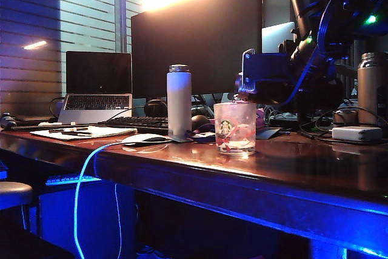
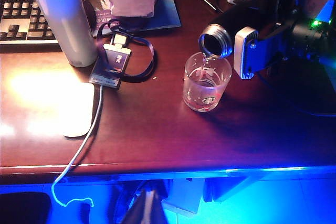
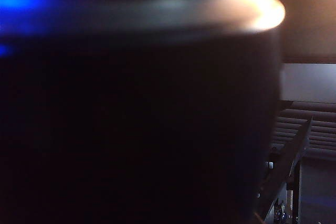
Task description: Pick up the black thermos, pour a little water from inside into the glass cup, then place the black thermos back on the table.
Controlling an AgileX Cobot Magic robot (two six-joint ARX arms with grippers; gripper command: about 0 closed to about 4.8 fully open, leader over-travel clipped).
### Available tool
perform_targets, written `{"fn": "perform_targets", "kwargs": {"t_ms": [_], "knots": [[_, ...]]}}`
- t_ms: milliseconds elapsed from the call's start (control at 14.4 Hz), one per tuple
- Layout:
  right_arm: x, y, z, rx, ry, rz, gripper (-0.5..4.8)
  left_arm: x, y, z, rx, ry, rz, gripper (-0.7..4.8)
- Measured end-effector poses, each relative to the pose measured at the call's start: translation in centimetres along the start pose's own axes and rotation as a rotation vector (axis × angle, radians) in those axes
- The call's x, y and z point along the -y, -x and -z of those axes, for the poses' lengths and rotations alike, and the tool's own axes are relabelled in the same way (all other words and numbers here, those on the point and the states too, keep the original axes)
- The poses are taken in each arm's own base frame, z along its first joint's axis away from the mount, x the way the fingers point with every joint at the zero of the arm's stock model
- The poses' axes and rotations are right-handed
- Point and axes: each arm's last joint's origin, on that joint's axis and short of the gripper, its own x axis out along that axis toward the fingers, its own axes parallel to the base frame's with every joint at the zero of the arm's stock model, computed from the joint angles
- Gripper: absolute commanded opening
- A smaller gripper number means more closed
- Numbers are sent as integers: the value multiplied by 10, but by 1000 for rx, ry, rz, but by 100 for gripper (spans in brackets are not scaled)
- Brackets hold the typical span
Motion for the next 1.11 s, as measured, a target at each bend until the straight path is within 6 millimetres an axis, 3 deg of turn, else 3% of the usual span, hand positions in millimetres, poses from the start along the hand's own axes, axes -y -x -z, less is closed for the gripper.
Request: {"fn": "perform_targets", "kwargs": {"t_ms": [1112], "knots": [[0, 0, -1, 35, -27, -7, 27, 0, 0, 0, 0, 0, 0, -2]]}}
